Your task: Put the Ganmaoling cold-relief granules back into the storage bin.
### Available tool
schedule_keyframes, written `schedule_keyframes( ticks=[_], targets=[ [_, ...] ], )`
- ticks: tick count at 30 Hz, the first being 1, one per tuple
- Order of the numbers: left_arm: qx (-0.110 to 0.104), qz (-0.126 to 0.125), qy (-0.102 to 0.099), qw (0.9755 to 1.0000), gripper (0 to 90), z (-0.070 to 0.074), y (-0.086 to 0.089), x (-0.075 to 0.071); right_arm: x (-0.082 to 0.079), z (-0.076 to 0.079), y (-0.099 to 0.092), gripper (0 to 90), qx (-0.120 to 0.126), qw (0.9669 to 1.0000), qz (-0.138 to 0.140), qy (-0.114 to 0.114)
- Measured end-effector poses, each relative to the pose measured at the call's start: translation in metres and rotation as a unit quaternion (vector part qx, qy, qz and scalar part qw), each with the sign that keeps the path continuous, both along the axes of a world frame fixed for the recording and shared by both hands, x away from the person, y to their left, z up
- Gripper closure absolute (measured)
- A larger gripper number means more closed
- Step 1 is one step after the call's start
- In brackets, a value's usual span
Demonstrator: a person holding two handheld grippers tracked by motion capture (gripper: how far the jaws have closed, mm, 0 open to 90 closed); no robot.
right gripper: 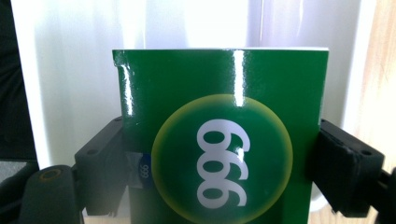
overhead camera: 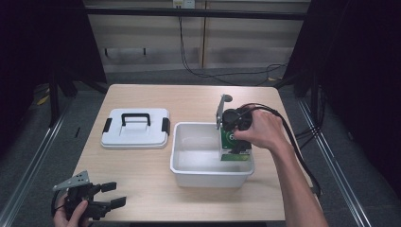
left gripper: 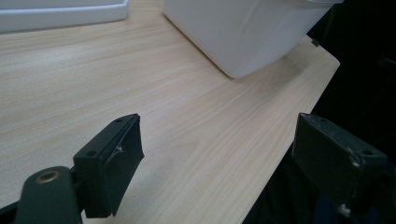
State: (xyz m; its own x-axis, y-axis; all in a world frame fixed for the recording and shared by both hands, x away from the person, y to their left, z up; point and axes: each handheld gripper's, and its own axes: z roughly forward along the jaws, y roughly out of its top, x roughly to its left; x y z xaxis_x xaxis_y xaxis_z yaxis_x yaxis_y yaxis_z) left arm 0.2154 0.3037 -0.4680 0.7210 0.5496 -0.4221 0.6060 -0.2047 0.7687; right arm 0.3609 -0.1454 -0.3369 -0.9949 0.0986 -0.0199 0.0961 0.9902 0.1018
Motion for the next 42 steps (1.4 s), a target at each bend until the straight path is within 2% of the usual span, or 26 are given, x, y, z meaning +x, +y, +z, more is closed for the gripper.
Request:
schedule_keyframes(
  ticks=[13, 19, 25, 42],
  targets=[
    [-0.002, -0.003, 0.001, 1.0000, 16.0, 0.000, -0.001, 0.000, 0.006, -0.017, 0.005, 15.3, -0.016, 0.9997, 0.005, 0.018],
    [-0.003, -0.002, 0.000, 1.0000, 16.0, 0.000, 0.000, 0.000, 0.006, -0.027, 0.004, 15.2, -0.012, 0.9996, -0.002, 0.026],
    [-0.002, -0.002, 0.000, 1.0000, 16.0, 0.000, 0.000, 0.000, 0.006, -0.037, 0.002, 15.2, -0.003, 0.9996, -0.005, 0.028],
    [-0.002, -0.003, 0.001, 1.0000, 16.0, -0.001, 0.000, 0.000, 0.005, -0.059, 0.005, 14.4, -0.019, 0.9993, -0.009, 0.031]
  ],
)
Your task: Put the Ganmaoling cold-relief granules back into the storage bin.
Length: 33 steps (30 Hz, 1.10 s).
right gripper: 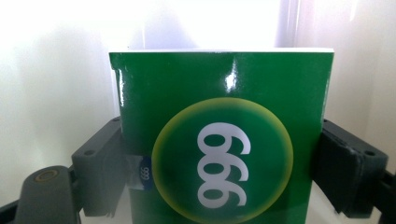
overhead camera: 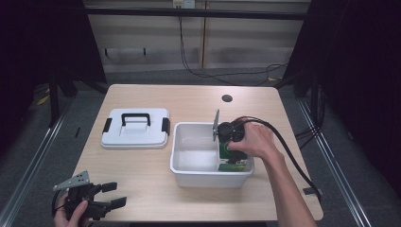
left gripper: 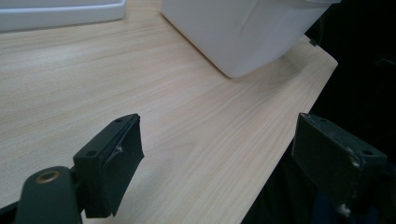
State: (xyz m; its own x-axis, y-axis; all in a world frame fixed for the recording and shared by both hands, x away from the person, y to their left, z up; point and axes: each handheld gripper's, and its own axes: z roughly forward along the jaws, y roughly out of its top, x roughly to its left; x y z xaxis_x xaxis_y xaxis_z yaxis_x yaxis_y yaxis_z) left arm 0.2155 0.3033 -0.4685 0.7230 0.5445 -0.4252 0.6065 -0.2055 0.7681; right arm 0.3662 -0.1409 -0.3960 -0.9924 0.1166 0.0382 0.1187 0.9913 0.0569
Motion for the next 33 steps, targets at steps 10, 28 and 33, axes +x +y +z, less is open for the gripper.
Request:
schedule_keyframes(
  ticks=[10, 28, 33],
  targets=[
    [0.002, -0.001, -0.001, 1.0000, 16.0, 0.000, 0.000, 0.000, 0.001, -0.009, 0.005, 14.1, -0.018, 0.9998, -0.004, 0.004],
    [0.002, -0.001, 0.000, 1.0000, 16.0, -0.001, -0.001, 0.000, 0.004, -0.024, 0.009, 12.6, -0.035, 0.9993, -0.002, 0.016],
    [0.003, -0.002, 0.000, 1.0000, 16.0, -0.001, 0.000, 0.000, 0.004, -0.027, 0.010, 11.1, -0.039, 0.9991, -0.002, 0.015]
  ],
)
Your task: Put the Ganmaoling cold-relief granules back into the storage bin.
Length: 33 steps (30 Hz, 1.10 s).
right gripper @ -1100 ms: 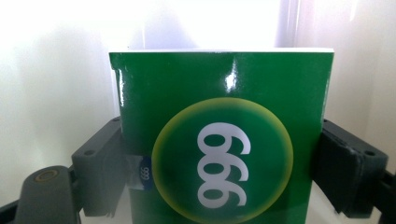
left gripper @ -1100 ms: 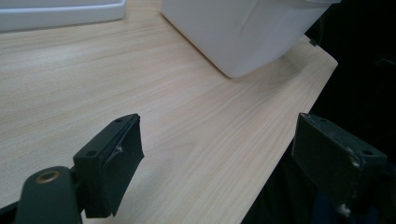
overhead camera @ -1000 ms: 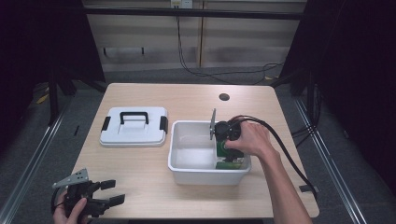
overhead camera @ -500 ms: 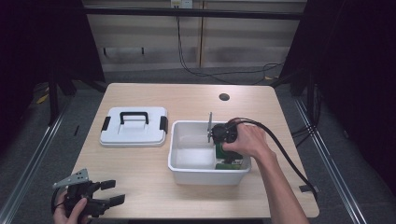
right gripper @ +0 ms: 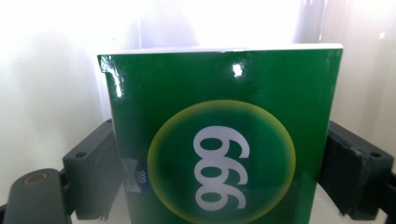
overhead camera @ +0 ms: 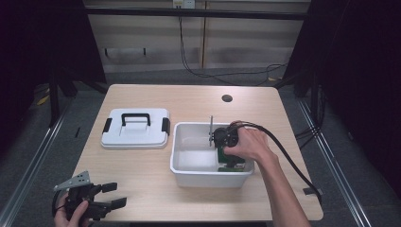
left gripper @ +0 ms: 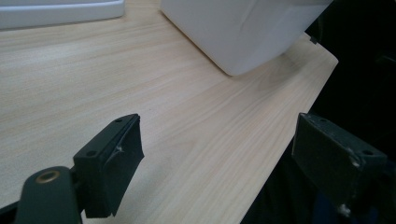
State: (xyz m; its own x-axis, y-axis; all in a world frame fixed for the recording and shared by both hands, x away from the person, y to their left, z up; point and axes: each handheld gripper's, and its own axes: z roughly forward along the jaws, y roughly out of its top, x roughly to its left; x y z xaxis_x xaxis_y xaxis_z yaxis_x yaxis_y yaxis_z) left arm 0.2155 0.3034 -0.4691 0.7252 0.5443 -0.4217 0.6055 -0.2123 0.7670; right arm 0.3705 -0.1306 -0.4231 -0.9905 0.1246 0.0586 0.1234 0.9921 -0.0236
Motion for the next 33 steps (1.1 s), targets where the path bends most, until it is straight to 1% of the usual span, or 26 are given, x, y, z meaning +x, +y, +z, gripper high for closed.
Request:
schedule_keyframes(
  ticks=[2, 4, 5, 9, 10, 12, 13, 15, 16, 18, 19, 22, 23, 25, 26, 27, 30, 31, 32, 33],
  targets=[
    [0.001, -0.001, -0.001, 1.0000, 16.0, 0.000, 0.000, 0.000, 0.000, -0.001, 0.000, 10.5, 0.002, 1.0000, -0.004, 0.003],
    [-0.002, -0.001, 0.001, 1.0000, 16.0, 0.000, 0.000, 0.000, 0.001, -0.001, -0.001, 10.4, 0.001, 1.0000, -0.001, 0.005],
    [0.001, -0.001, -0.001, 1.0000, 16.0, 0.000, 0.000, 0.000, 0.001, 0.000, -0.002, 10.3, 0.007, 1.0000, -0.004, 0.004],
    [0.000, -0.003, -0.002, 1.0000, 16.0, 0.000, 0.000, 0.000, 0.001, 0.003, -0.004, 9.6, 0.016, 0.9999, -0.005, 0.000],
    [-0.001, -0.002, -0.001, 1.0000, 16.0, 0.000, 0.000, 0.000, -0.001, 0.006, -0.005, 9.7, 0.021, 0.9997, -0.009, 0.002],
    [0.000, -0.002, -0.002, 1.0000, 16.0, 0.000, 0.000, 0.000, -0.001, 0.008, -0.005, 9.6, 0.024, 0.9996, -0.014, 0.001],
    [0.000, -0.003, -0.002, 1.0000, 16.0, 0.000, 0.000, 0.000, -0.001, 0.010, -0.006, 9.6, 0.026, 0.9996, -0.011, -0.003],
    [-0.001, -0.003, -0.002, 1.0000, 16.0, 0.000, 0.000, 0.000, -0.001, 0.012, -0.007, 9.7, 0.029, 0.9994, -0.018, -0.004],
    [-0.001, -0.003, -0.002, 1.0000, 16.0, 0.000, 0.000, 0.000, -0.001, 0.015, -0.010, 9.6, 0.033, 0.9992, -0.019, -0.011],
    [-0.001, -0.002, -0.001, 1.0000, 16.0, 0.000, 0.000, 0.000, -0.002, 0.016, -0.010, 9.7, 0.035, 0.9992, -0.019, -0.011],
    [0.000, -0.003, -0.001, 1.0000, 16.0, 0.000, -0.001, 0.000, -0.003, 0.018, -0.011, 9.7, 0.035, 0.9991, -0.020, -0.016],
    [0.000, -0.002, -0.001, 1.0000, 16.0, 0.000, -0.001, 0.000, -0.003, 0.019, -0.013, 9.8, 0.038, 0.9990, -0.019, -0.017],
    [0.000, -0.002, 0.000, 1.0000, 16.0, 0.000, -0.001, 0.000, -0.003, 0.021, -0.015, 10.3, 0.044, 0.9986, -0.025, -0.018],
    [-0.001, -0.002, -0.001, 1.0000, 16.0, 0.000, -0.001, 0.000, -0.004, 0.022, -0.017, 10.8, 0.047, 0.9983, -0.030, -0.019],
    [-0.001, -0.001, 0.000, 1.0000, 16.0, 0.000, -0.001, 0.000, -0.003, 0.023, -0.018, 11.8, 0.053, 0.9980, -0.030, -0.019],
    [-0.001, -0.001, 0.002, 1.0000, 16.0, 0.000, -0.001, 0.000, -0.003, 0.026, -0.020, 12.3, 0.065, 0.9971, -0.033, -0.022],
    [-0.001, 0.000, 0.000, 1.0000, 16.0, 0.000, -0.001, 0.000, -0.004, 0.029, -0.022, 12.4, 0.069, 0.9967, -0.037, -0.023],
    [-0.001, -0.001, 0.000, 1.0000, 16.0, 0.000, -0.001, 0.000, -0.005, 0.030, -0.023, 12.2, 0.069, 0.9964, -0.045, -0.022],
    [-0.001, -0.001, 0.000, 1.0000, 16.0, 0.000, -0.001, 0.000, -0.005, 0.031, -0.024, 12.3, 0.073, 0.9964, -0.035, -0.024],
    [-0.001, -0.001, 0.000, 1.0000, 16.0, 0.000, -0.001, 0.000, -0.005, 0.033, -0.024, 12.3, 0.076, 0.9962, -0.036, -0.023]
  ],
)
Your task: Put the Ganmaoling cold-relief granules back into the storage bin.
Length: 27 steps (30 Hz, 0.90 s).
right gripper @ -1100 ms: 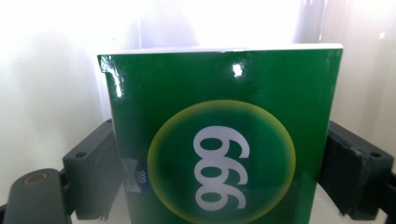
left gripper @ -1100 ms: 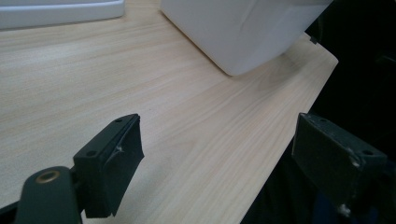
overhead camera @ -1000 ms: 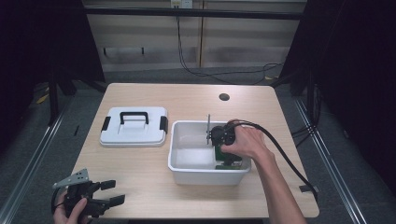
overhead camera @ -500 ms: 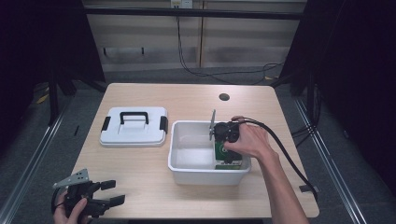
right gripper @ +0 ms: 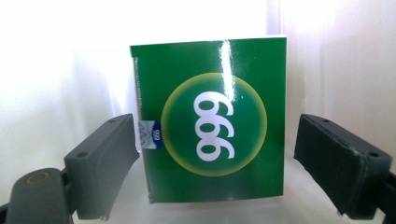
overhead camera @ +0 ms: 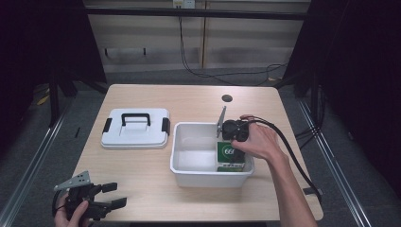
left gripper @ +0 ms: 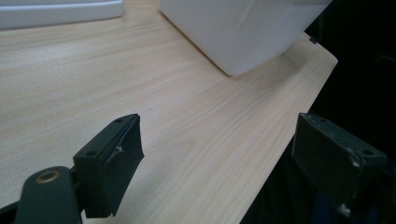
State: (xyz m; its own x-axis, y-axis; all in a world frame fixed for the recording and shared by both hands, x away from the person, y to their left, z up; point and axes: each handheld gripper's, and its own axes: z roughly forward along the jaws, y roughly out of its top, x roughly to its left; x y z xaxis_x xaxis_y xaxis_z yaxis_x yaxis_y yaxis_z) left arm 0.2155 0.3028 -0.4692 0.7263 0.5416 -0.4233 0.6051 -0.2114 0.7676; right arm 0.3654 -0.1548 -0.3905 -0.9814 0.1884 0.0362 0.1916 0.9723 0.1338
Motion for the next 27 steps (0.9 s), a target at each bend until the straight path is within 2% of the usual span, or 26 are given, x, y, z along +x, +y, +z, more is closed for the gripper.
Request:
schedule_keyframes(
  ticks=[1, 3, 7, 8, 10, 12, 14, 19, 20, 25, 26, 27],
  targets=[
    [0.000, 0.001, 0.000, 1.0000, 16.0, 0.000, 0.000, 0.000, -0.001, 0.002, 0.000, 12.2, 0.001, 1.0000, -0.007, -0.001],
    [0.000, 0.000, 0.000, 1.0000, 16.0, 0.000, 0.000, 0.000, -0.002, 0.004, -0.002, 12.4, 0.013, 0.9999, 0.001, -0.003],
    [0.000, -0.001, -0.001, 1.0000, 16.0, 0.000, 0.000, 0.000, -0.004, 0.011, -0.006, 12.4, 0.031, 0.9994, -0.006, -0.010],
    [0.001, -0.001, -0.001, 1.0000, 16.0, 0.000, 0.000, 0.000, -0.005, 0.015, -0.009, 13.0, 0.044, 0.9989, -0.008, -0.014],
    [0.000, 0.000, 0.000, 1.0000, 16.0, 0.000, 0.000, 0.000, -0.006, 0.017, -0.010, 13.0, 0.050, 0.9986, -0.012, -0.015],
    [-0.001, 0.000, 0.000, 1.0000, 16.0, 0.000, 0.000, 0.000, -0.008, 0.022, -0.015, 13.1, 0.069, 0.9973, -0.017, -0.020],
    [0.000, -0.001, -0.002, 1.0000, 16.0, 0.000, 0.000, 0.000, -0.009, 0.023, -0.016, 13.2, 0.073, 0.9968, -0.023, -0.021],
    [0.000, 0.000, 0.000, 1.0000, 16.0, 0.000, 0.000, 0.000, -0.011, 0.027, -0.028, 13.7, 0.112, 0.9924, -0.046, -0.022],
    [0.000, 0.000, 0.000, 1.0000, 16.0, 0.000, 0.000, 0.000, -0.011, 0.027, -0.028, 13.7, 0.112, 0.9924, -0.046, -0.022],
    [0.000, 0.001, 0.001, 1.0000, 16.0, 0.000, 0.000, 0.000, -0.014, 0.030, -0.042, 13.9, 0.156, 0.9853, -0.058, -0.037],
    [0.000, 0.001, 0.001, 1.0000, 16.0, 0.000, 0.000, 0.000, -0.016, 0.032, -0.047, 13.9, 0.170, 0.9830, -0.055, -0.042],
    [0.000, 0.001, 0.001, 1.0000, 16.0, 0.000, 0.000, 0.000, -0.016, 0.032, -0.047, 13.9, 0.170, 0.9830, -0.055, -0.042]
  ],
)
